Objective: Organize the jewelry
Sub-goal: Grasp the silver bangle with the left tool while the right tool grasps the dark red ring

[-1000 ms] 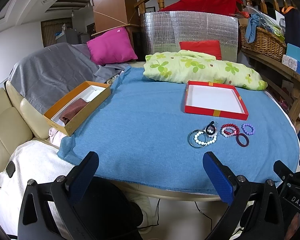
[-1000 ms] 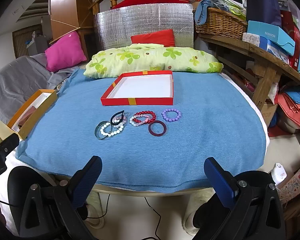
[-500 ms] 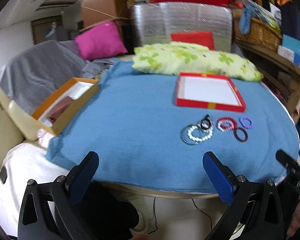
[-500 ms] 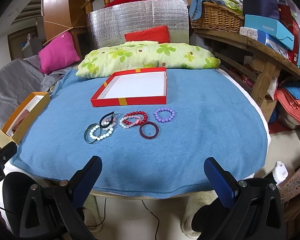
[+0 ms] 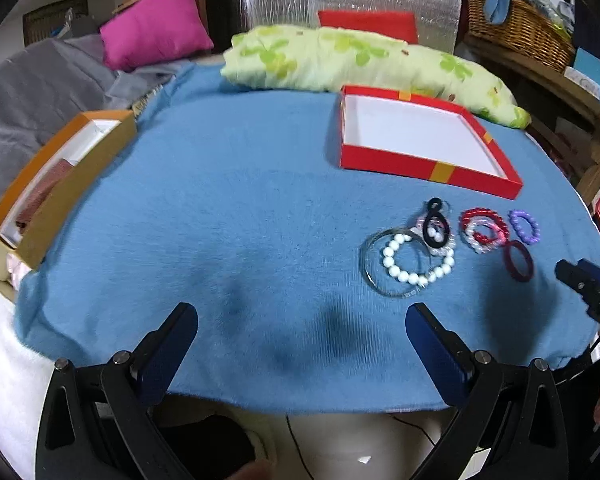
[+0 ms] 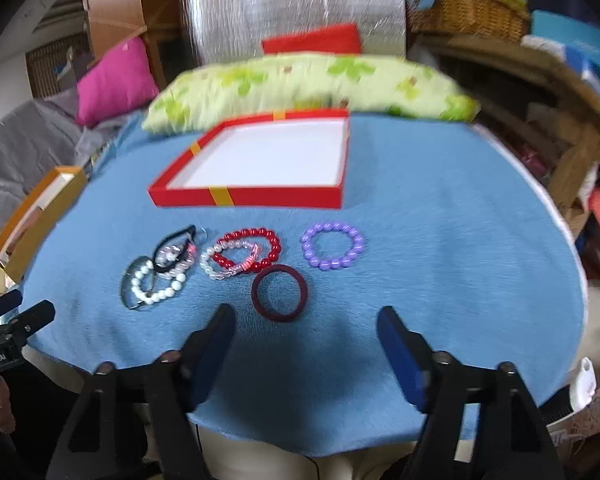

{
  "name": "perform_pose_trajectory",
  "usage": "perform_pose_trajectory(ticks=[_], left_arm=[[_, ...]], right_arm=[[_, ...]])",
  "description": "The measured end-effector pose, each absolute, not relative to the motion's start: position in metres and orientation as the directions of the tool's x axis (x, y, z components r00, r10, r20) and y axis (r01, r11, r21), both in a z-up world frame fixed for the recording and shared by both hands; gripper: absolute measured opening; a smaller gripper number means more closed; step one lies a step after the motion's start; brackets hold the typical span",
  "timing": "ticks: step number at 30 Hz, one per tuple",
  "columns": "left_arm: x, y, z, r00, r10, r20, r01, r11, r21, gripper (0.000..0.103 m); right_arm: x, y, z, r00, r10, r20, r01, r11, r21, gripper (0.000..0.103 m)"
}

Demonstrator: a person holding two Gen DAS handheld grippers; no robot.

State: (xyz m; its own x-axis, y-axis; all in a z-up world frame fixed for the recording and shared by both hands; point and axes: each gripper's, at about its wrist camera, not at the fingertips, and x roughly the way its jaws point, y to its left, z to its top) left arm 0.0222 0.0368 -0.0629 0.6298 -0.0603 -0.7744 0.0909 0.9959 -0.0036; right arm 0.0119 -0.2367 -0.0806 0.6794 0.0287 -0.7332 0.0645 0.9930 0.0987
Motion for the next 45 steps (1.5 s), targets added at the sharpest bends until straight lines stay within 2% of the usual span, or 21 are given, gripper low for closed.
perform_pose_trajectory(ticks=[3, 6, 9, 12, 13, 14, 15, 21, 28, 39, 42, 43, 45], left_arm=[[0.041, 0.034, -0.071, 0.611, -0.085, -0.787, 0.088, 0.995, -0.039, 0.103], [0.057, 0.029, -0.078, 0.594, -0.107, -0.797, 0.096, 0.993, -0.062, 0.102], [0.074, 0.025, -0.09, 0.539, -0.157, -0.828, 0.106, 0.987, -0.118, 0.089], [0.077, 0.023, -0.1, 0.491, -0.229, -0.841, 0.109, 0.973, -0.202, 0.086], [0.074, 0.02, -0.101, 0.49, -0.251, -0.835, 0.12, 0.968, -0.22, 0.086], [0.074, 0.016, -0.102, 0.488, -0.251, -0.836, 0.133, 0.968, -0.213, 0.086], [0.074, 0.011, -0.104, 0.481, -0.247, -0.841, 0.151, 0.968, -0.198, 0.086], [0.071, 0.008, -0.097, 0.511, -0.291, -0.808, 0.141, 0.956, -0.256, 0.086], [0.08, -0.002, -0.104, 0.481, -0.317, -0.818, 0.103, 0.946, -0.307, 0.086], [0.088, -0.024, -0.11, 0.464, -0.306, -0.832, 0.162, 0.952, -0.259, 0.086], [0.091, -0.028, -0.109, 0.481, -0.289, -0.828, 0.18, 0.957, -0.229, 0.071], [0.092, -0.029, -0.108, 0.486, -0.29, -0.824, 0.19, 0.956, -0.224, 0.062], [0.093, -0.028, -0.107, 0.488, -0.311, -0.816, 0.209, 0.949, -0.236, 0.063]], right_arm=[[0.033, -0.232, -0.096, 0.647, 0.052, -0.761, 0.052, 0.992, 0.112, 0.049], [0.047, -0.235, -0.109, 0.61, 0.029, -0.792, 0.064, 0.994, 0.086, 0.047], [0.059, -0.24, -0.119, 0.581, 0.018, -0.814, 0.082, 0.993, 0.081, 0.035], [0.065, -0.239, -0.127, 0.568, 0.001, -0.823, 0.088, 0.994, 0.061, 0.032], [0.065, -0.238, -0.127, 0.573, -0.006, -0.82, 0.086, 0.995, 0.052, 0.028], [0.065, -0.237, -0.127, 0.574, -0.022, -0.818, 0.083, 0.996, 0.031, 0.016], [0.065, -0.236, -0.127, 0.574, -0.029, -0.818, 0.083, 0.996, 0.023, 0.013], [0.064, -0.231, -0.128, 0.587, -0.044, -0.808, 0.082, 0.997, 0.005, 0.012], [0.063, -0.228, -0.128, 0.599, -0.043, -0.8, 0.088, 0.996, 0.012, 0.012], [0.059, -0.226, -0.128, 0.613, -0.037, -0.789, 0.082, 0.996, 0.017, 0.012], [0.058, -0.227, -0.128, 0.618, -0.032, -0.786, 0.08, 0.997, 0.022, 0.012], [0.058, -0.228, -0.127, 0.618, -0.027, -0.785, 0.08, 0.996, 0.03, 0.012], [0.057, -0.231, -0.125, 0.623, -0.016, -0.782, 0.082, 0.996, 0.045, 0.009]])
